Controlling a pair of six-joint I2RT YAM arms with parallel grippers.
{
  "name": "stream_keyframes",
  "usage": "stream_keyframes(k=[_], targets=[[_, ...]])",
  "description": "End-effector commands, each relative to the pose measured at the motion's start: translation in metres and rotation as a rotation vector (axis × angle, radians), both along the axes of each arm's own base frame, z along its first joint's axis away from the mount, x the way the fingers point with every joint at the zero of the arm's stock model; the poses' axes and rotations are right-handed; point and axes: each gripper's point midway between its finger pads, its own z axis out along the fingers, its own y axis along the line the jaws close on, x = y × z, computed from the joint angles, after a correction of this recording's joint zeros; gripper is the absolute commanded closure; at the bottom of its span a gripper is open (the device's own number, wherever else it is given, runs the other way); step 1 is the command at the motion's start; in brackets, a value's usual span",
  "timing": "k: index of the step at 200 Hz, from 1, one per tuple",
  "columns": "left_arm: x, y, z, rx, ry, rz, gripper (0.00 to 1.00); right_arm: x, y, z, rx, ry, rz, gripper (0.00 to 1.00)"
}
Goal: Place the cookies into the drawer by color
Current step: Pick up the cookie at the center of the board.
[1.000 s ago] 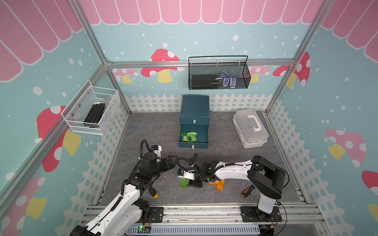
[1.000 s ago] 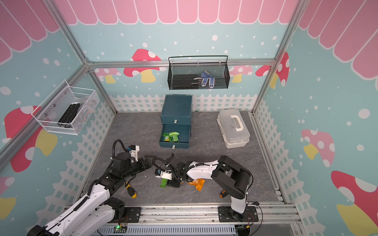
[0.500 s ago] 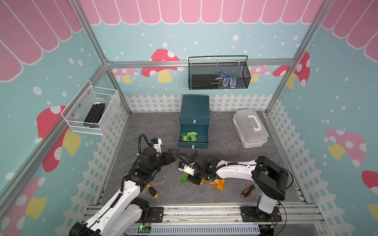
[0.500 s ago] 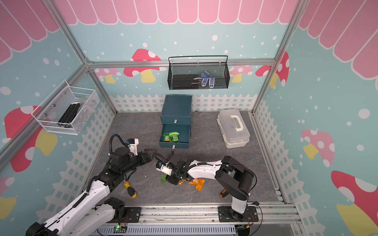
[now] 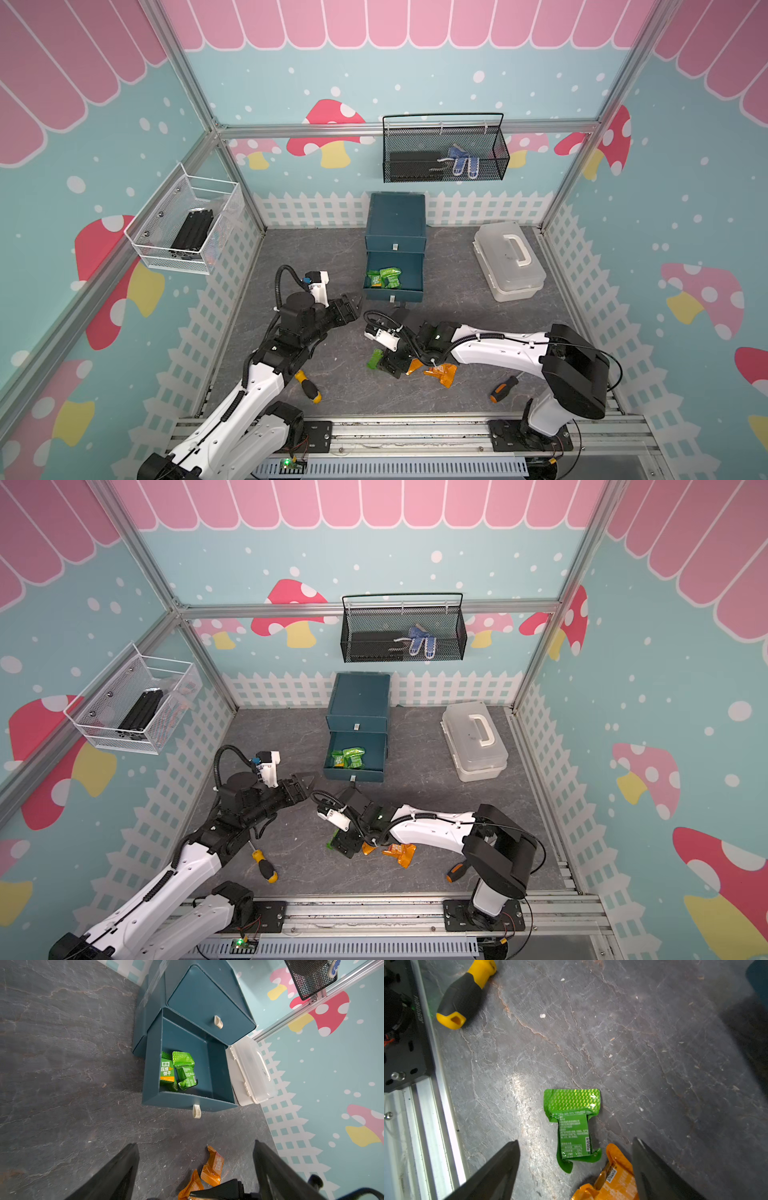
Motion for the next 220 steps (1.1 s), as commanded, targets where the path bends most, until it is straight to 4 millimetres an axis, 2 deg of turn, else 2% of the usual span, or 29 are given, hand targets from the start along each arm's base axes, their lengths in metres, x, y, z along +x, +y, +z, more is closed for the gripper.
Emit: stream_keyframes(k=[1,51,110,148,220], targets=[[-0.001,0.003,0.001,0.000,-0.029,0.012,0.11,0.000,-0.009,-0.024,-0.095,-0.040,0.033,0.09],[-0.002,0.003,-0.004,0.009,-0.018,0.006,0.11,0.006,-0.005,-0.047,-0.145,-0.045,0.045,0.12],[-0.001,0.004,-0.009,0.012,-0.016,0.015,0.11,0.007,0.003,-0.055,-0.147,-0.026,0.060,0.26],[-0.001,0.002,-0.011,0.007,-0.013,0.004,0.11,0.008,0.005,-0.059,-0.166,-0.010,0.053,0.30],[0.000,0.003,-0.013,0.009,-0.015,0.008,0.11,0.006,-0.001,-0.066,-0.195,0.014,0.030,0.53]])
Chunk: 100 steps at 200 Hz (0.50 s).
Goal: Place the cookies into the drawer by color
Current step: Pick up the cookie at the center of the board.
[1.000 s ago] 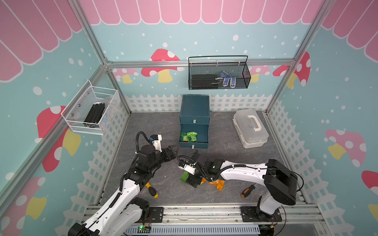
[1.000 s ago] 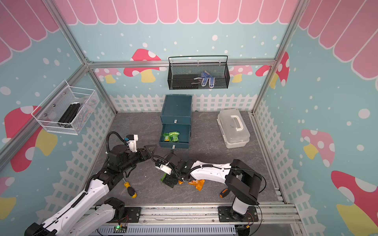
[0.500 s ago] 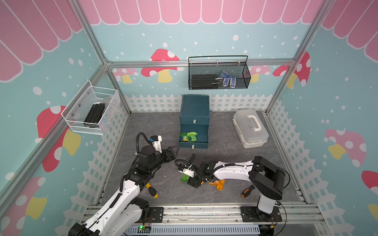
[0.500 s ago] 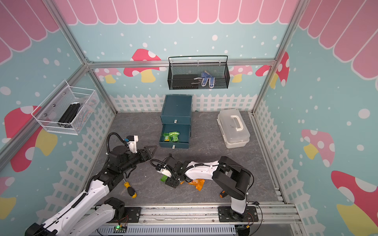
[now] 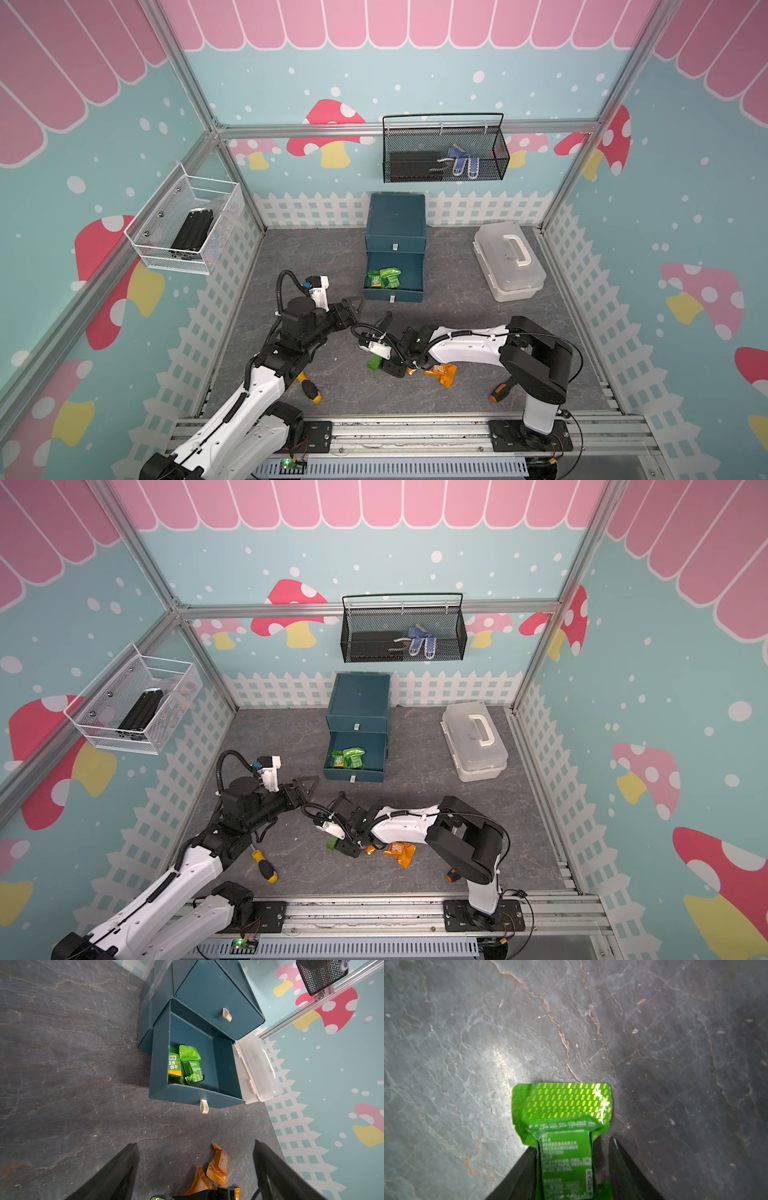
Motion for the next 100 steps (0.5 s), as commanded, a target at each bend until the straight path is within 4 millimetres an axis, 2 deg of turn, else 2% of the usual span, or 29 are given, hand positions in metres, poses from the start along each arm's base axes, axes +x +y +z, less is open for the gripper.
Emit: stream_keyframes(k=[1,50,73,100], targets=[[0.002,0.001,-0.002,0.008,-0.016,0.004,0.11,0.000,-0.002,-0.008,-0.031,0.017,-0.012,0.53],[0.003,0.003,-0.003,0.013,-0.018,0.010,0.11,0.002,0.004,0.005,0.005,0.015,-0.032,0.58],[0.008,0.006,-0.002,0.027,-0.030,0.030,0.11,0.005,0.009,0.027,0.072,0.028,-0.073,0.60],[0.014,0.008,0.006,0.025,-0.048,0.038,0.11,0.013,0.005,0.055,0.131,0.003,-0.135,0.62]])
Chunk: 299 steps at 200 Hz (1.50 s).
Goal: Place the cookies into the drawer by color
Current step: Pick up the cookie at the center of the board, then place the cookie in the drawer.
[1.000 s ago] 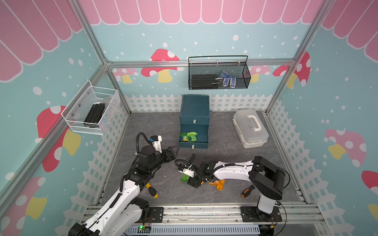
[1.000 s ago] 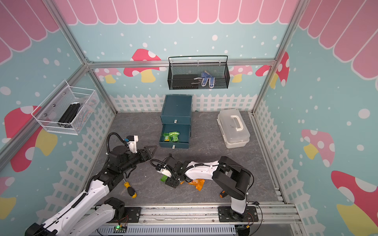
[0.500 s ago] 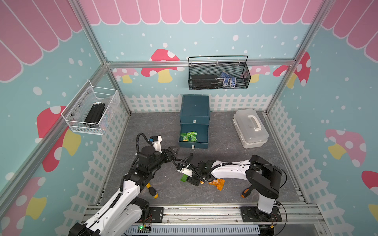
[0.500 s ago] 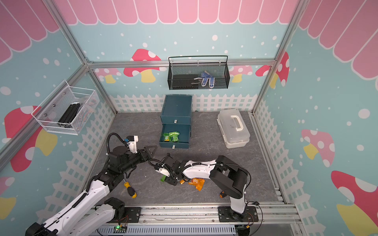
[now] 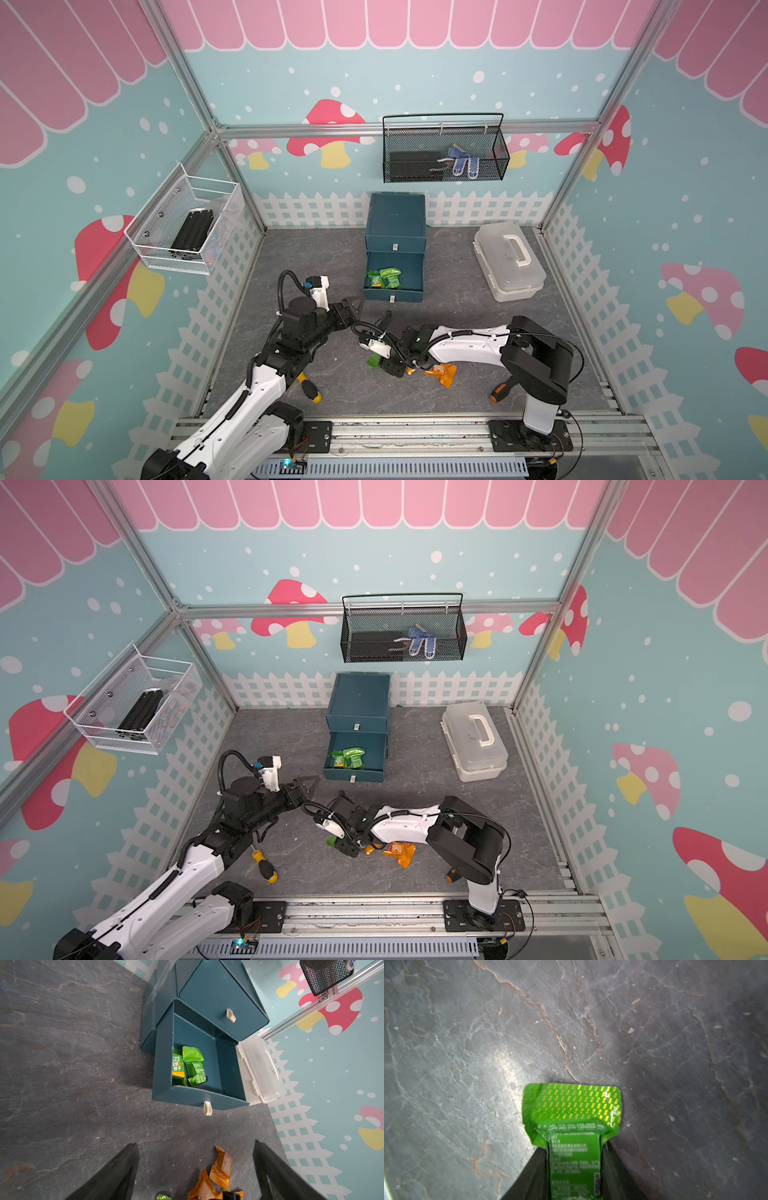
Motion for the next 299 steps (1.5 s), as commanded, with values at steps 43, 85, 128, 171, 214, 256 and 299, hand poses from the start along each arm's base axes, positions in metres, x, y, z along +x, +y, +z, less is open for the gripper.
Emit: stream_keyframes(k=[43,85,128,171,214,256,299], targets=[[0.016,0.003,0.030,-0.039,-0.095,0.002,0.11,0.026,-0.009,0.095,0.183,-0.090,-0.172,0.63],[0.021,-0.019,0.056,-0.133,-0.179,-0.126,0.13,0.062,-0.038,0.145,0.226,-0.176,-0.344,0.63],[0.035,-0.030,0.064,-0.122,-0.195,-0.176,0.14,0.116,-0.058,0.179,0.296,-0.212,-0.492,0.64],[0.049,-0.044,0.077,-0.134,-0.221,-0.237,0.18,0.170,-0.073,0.191,0.315,-0.253,-0.687,0.64],[0.071,-0.049,0.047,-0.075,-0.143,-0.206,0.18,0.199,-0.070,0.179,0.289,-0.305,-0.793,0.63],[0.079,-0.055,0.036,-0.017,-0.106,-0.188,0.18,0.213,-0.083,0.157,0.218,-0.345,-0.898,0.64],[0.079,-0.065,0.031,0.021,-0.095,-0.202,0.18,0.224,-0.078,0.144,0.211,-0.348,-0.941,0.65]])
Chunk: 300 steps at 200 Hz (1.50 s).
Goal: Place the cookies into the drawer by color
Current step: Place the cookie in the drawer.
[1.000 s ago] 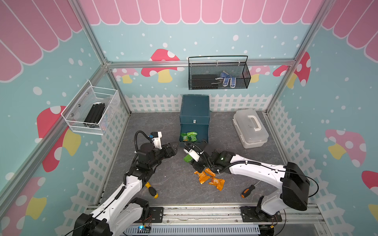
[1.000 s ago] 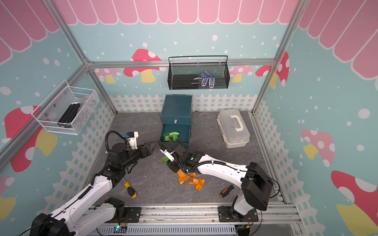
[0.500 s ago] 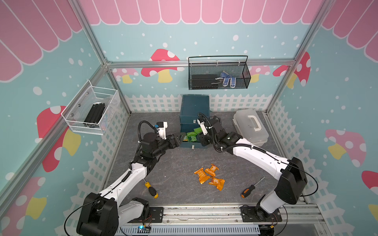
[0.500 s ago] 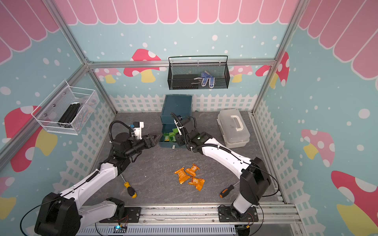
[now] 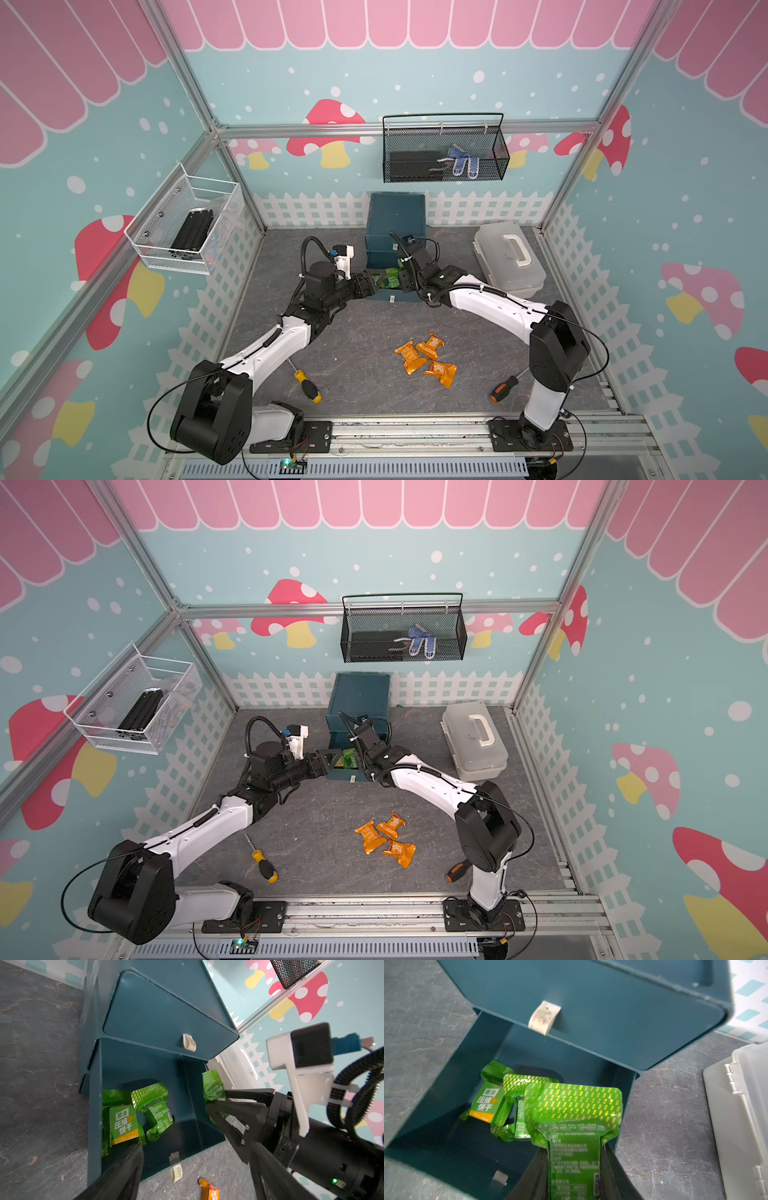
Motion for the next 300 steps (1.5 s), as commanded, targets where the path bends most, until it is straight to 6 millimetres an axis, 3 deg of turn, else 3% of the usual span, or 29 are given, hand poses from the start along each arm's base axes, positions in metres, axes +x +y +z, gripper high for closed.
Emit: stream_keyframes(k=[1,25,40,45,158,184,217,257,300], targets=[[0.006,-0.003,0.004,0.042,-0.021,0.005,0.18,0.012,0.001,-0.001,0.015,-0.020,-0.076,0.65],[0.009,-0.004,0.001,0.055,-0.016,0.009,0.18,0.015,-0.001,-0.012,0.008,-0.011,-0.107,0.65],[0.010,-0.005,0.001,0.057,-0.014,0.007,0.18,0.017,0.000,-0.008,0.020,-0.022,-0.119,0.65],[0.010,-0.005,0.000,0.059,-0.013,0.007,0.18,0.019,0.002,-0.023,0.000,-0.001,-0.120,0.65],[0.013,-0.007,-0.009,0.070,0.004,0.008,0.18,0.033,-0.002,-0.055,-0.092,0.027,-0.192,0.63],[0.014,-0.005,-0.009,0.080,0.003,0.016,0.18,0.032,0.000,-0.061,-0.098,0.039,-0.185,0.59],[0.014,-0.006,-0.010,0.071,0.006,0.012,0.17,0.032,0.001,-0.059,-0.093,0.037,-0.174,0.51],[0.015,-0.006,-0.010,0.074,0.006,0.015,0.17,0.031,0.002,-0.054,-0.085,0.032,-0.159,0.50],[0.017,0.003,0.001,0.080,-0.005,0.015,0.17,0.021,0.021,-0.029,0.003,-0.002,-0.039,0.50]])
